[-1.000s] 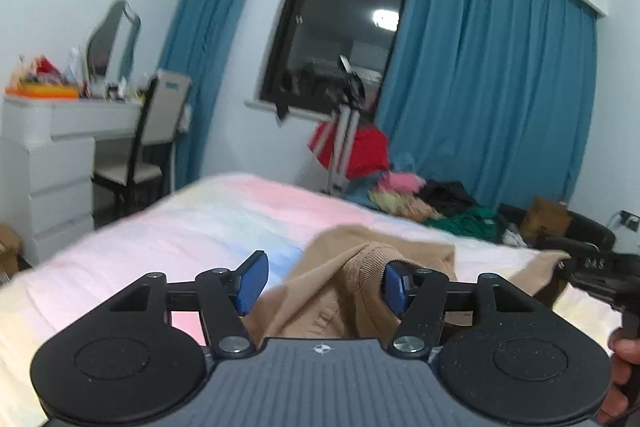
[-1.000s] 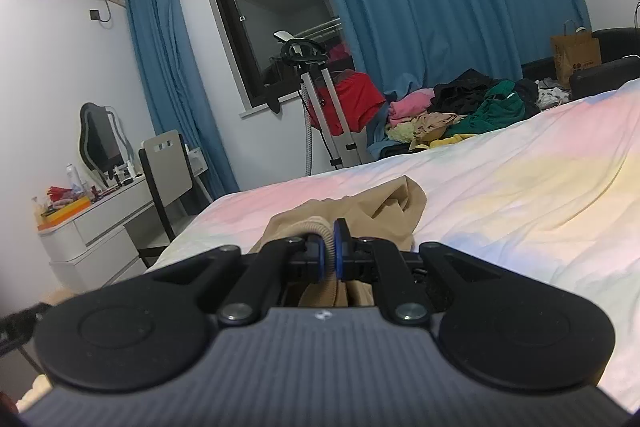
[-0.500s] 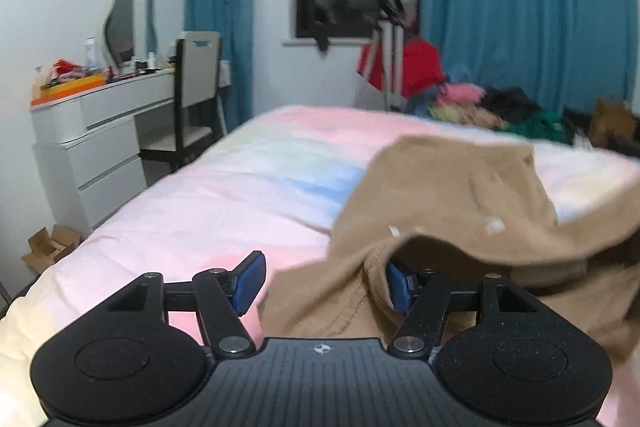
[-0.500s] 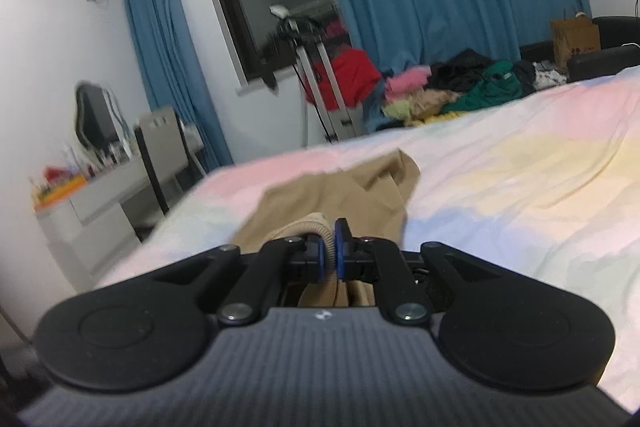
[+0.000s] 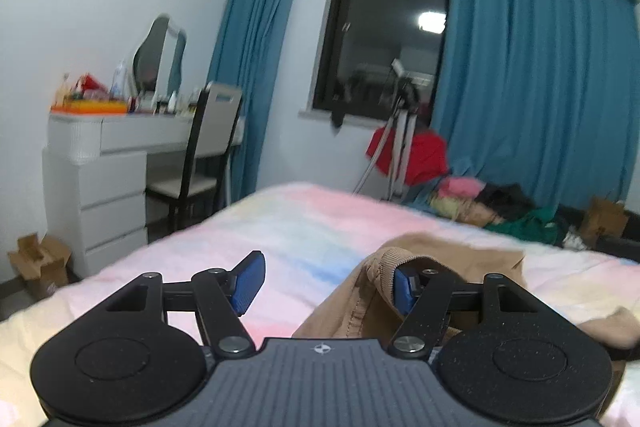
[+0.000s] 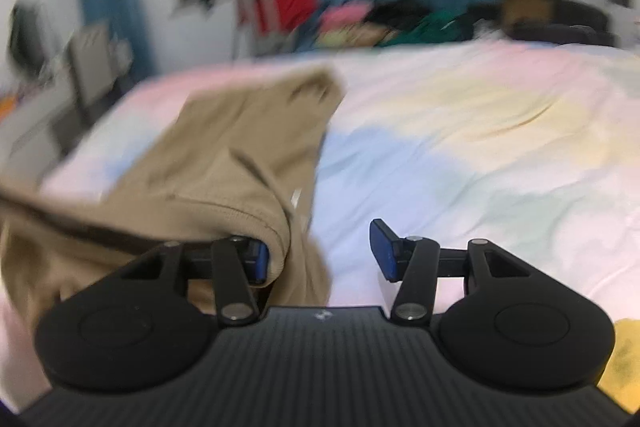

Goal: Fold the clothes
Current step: 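Grasp the tan T-shirt shoulders with both grippers and lift it, then lower the held T-shirt flat onto the bed with both grippers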

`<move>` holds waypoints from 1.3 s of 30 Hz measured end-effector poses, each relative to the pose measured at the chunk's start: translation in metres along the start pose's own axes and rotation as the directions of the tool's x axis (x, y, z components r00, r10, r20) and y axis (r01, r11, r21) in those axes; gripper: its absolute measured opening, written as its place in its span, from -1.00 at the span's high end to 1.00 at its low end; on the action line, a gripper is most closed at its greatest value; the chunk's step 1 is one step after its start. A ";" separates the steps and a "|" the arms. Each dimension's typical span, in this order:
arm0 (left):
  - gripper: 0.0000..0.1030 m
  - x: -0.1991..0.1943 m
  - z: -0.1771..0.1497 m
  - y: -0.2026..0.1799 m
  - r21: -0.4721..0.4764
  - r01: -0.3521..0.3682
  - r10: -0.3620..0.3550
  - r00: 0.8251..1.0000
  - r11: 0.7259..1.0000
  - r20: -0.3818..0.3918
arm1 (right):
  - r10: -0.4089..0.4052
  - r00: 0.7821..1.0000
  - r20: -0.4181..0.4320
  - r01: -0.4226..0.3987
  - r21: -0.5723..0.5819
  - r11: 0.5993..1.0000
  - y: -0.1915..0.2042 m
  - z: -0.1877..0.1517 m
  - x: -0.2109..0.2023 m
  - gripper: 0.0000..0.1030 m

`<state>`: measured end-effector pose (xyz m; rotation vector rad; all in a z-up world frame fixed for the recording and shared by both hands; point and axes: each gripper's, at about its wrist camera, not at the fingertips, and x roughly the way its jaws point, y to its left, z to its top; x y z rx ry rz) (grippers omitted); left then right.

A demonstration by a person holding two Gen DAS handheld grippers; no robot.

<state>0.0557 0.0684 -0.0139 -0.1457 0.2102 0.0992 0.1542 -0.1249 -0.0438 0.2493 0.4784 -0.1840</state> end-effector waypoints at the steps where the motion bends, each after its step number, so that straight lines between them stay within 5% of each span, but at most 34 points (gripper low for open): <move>1: -0.38 -0.006 0.003 -0.001 0.002 0.018 -0.018 1.000 1.000 0.017 | -0.008 0.999 0.051 0.007 0.034 0.999 -0.001 0.009 -0.009 -0.03; 4: -0.42 -0.022 0.021 -0.002 0.014 0.077 -0.077 0.992 0.997 0.097 | -0.026 0.981 0.191 0.004 0.118 0.993 -0.001 0.037 -0.035 -0.06; 9: -0.45 -0.050 0.112 -0.015 0.008 0.099 -0.098 0.974 0.995 0.205 | -0.003 0.939 0.344 -0.032 0.097 0.995 0.020 0.097 -0.084 -0.07; 14: -0.46 -0.084 0.208 -0.029 0.008 0.128 -0.124 0.940 0.992 0.317 | 0.052 0.875 0.481 -0.093 0.061 0.994 0.032 0.173 -0.152 -0.07; 18: -0.47 -0.125 0.303 -0.046 0.056 0.157 -0.166 0.891 0.986 0.423 | 0.084 0.792 0.605 -0.096 -0.012 0.995 0.040 0.233 -0.226 -0.07; 20: -0.49 -0.144 0.347 -0.057 0.078 0.159 -0.177 0.882 0.984 0.437 | 0.089 0.761 0.643 -0.084 -0.038 0.996 0.043 0.258 -0.260 -0.07; 26: -0.53 -0.190 0.438 -0.083 0.134 0.145 -0.192 0.857 0.980 0.477 | 0.147 0.712 0.687 -0.133 -0.074 0.988 0.043 0.319 -0.331 -0.08; 28: -0.54 -0.188 0.450 -0.088 0.146 0.141 -0.194 0.863 0.979 0.466 | 0.164 0.718 0.676 -0.150 -0.080 0.985 0.043 0.332 -0.336 -0.11; 32: -0.55 -0.141 0.461 -0.089 0.124 0.160 -0.195 0.907 0.979 0.372 | 0.161 0.753 0.638 -0.126 -0.101 0.987 0.045 0.345 -0.315 -0.43; 39: -0.57 0.019 0.427 -0.074 0.108 0.147 -0.167 0.964 0.983 0.207 | 0.142 0.842 0.521 -0.086 -0.130 0.988 0.053 0.340 -0.183 -0.42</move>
